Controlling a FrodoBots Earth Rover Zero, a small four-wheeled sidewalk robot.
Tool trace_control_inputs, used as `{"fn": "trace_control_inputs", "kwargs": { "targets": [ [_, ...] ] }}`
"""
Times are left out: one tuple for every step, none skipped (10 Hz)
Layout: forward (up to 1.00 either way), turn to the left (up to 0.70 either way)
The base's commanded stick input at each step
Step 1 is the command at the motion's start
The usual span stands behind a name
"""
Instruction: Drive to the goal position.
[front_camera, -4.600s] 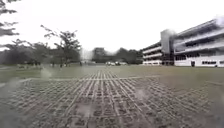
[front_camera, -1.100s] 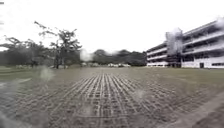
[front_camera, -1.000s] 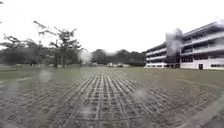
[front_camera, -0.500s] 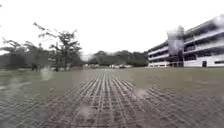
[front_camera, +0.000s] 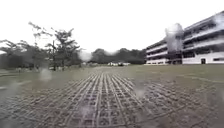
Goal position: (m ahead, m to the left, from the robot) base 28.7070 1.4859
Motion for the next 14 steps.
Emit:
{"fn": "trace_control_inputs", "kwargs": {
  "targets": [
    [0.85,0.00],
    [0.85,0.00],
    [0.85,0.00],
    [0.85,0.00],
    [0.85,0.00],
    [0.85,0.00],
    [0.85,0.00],
    [0.85,0.00],
    [0.85,0.00],
    [0.85,0.00],
    [0.85,0.00],
    [0.85,0.00],
    [0.85,0.00],
    [0.85,0.00]
  ]
}}
